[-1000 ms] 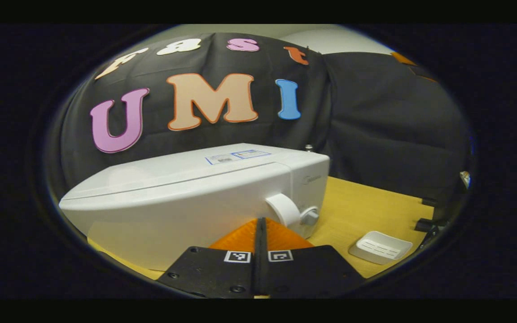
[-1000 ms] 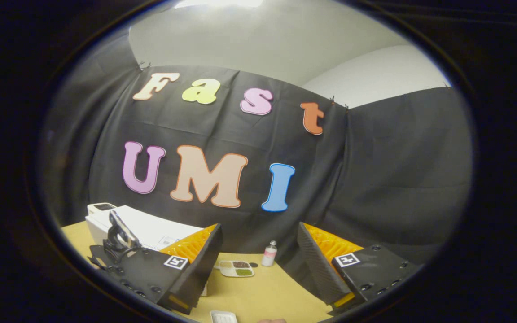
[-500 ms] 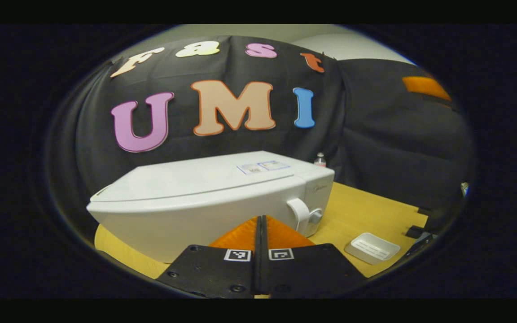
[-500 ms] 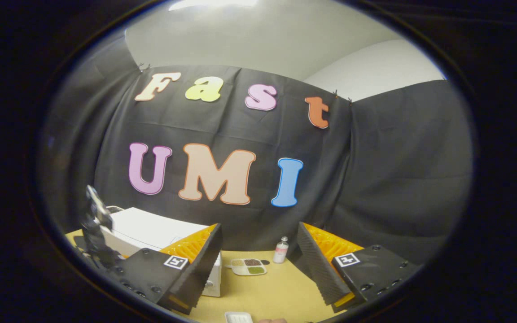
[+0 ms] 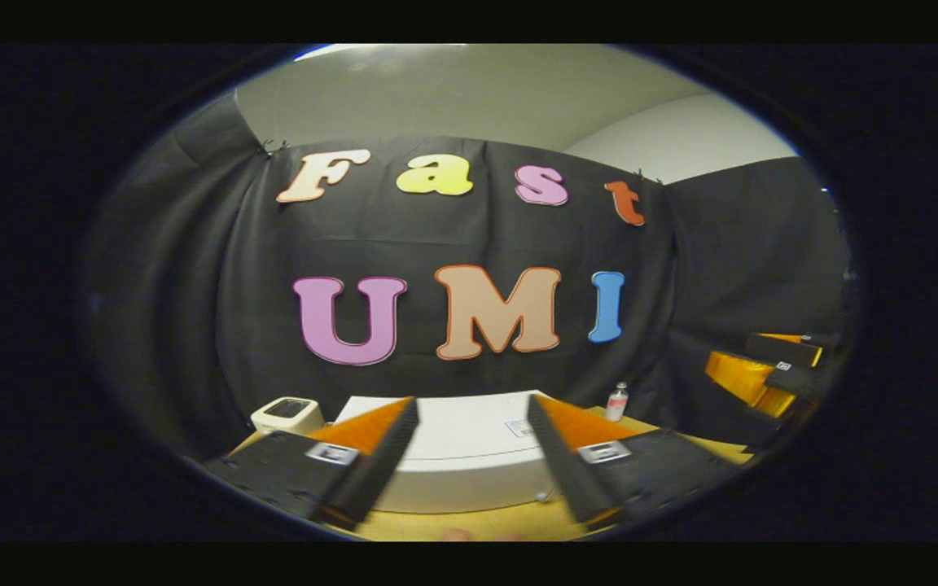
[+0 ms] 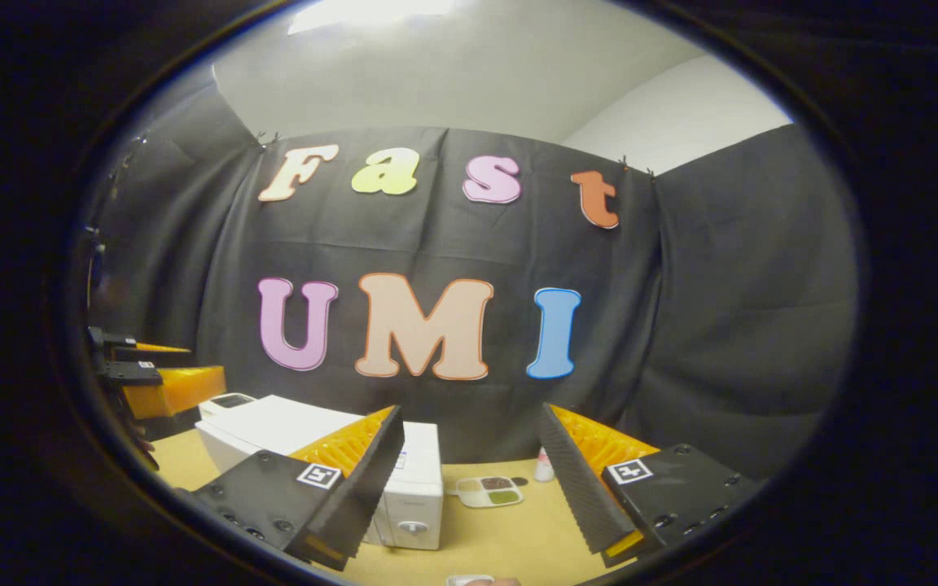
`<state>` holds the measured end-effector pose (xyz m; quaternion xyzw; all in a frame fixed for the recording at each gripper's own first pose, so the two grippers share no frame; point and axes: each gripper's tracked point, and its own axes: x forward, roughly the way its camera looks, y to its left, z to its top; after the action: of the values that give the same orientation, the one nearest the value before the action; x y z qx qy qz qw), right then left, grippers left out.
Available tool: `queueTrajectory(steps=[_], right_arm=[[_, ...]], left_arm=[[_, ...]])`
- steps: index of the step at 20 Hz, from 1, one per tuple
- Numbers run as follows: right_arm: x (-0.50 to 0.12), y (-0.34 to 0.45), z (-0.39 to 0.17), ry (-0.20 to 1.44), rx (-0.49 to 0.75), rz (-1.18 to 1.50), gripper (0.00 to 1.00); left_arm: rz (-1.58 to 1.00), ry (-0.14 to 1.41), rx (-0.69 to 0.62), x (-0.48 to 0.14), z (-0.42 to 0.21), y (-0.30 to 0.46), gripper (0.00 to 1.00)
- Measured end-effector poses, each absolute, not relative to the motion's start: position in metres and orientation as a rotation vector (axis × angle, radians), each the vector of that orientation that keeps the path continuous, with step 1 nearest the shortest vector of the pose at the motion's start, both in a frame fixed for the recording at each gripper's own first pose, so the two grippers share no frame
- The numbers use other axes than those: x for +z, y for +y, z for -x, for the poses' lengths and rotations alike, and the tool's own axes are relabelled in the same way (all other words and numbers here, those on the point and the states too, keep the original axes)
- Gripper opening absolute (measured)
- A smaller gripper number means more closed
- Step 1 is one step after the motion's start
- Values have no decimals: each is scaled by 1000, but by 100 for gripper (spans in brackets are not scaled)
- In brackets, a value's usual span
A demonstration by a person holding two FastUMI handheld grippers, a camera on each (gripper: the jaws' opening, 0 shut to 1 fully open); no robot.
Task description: Open the microwave oven with the left hand, put the food in, and close the microwave oven.
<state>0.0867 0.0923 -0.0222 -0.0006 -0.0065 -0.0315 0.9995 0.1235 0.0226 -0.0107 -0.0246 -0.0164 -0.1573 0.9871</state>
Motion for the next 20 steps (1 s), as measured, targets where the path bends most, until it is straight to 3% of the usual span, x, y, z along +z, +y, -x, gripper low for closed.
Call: queueTrajectory(steps=[1,7,20], right_arm=[[-24,95,-89,-4,-53,-5,97],[-33,112,-90,22,12,-5,96],[-41,117,-73,50,57,10,96]], left_arm=[[53,-24,-268,-9,-120,31,94],[58,-17,-206,-6,-98,41,96],[18,-20,-218,-8,-72,38,96]])
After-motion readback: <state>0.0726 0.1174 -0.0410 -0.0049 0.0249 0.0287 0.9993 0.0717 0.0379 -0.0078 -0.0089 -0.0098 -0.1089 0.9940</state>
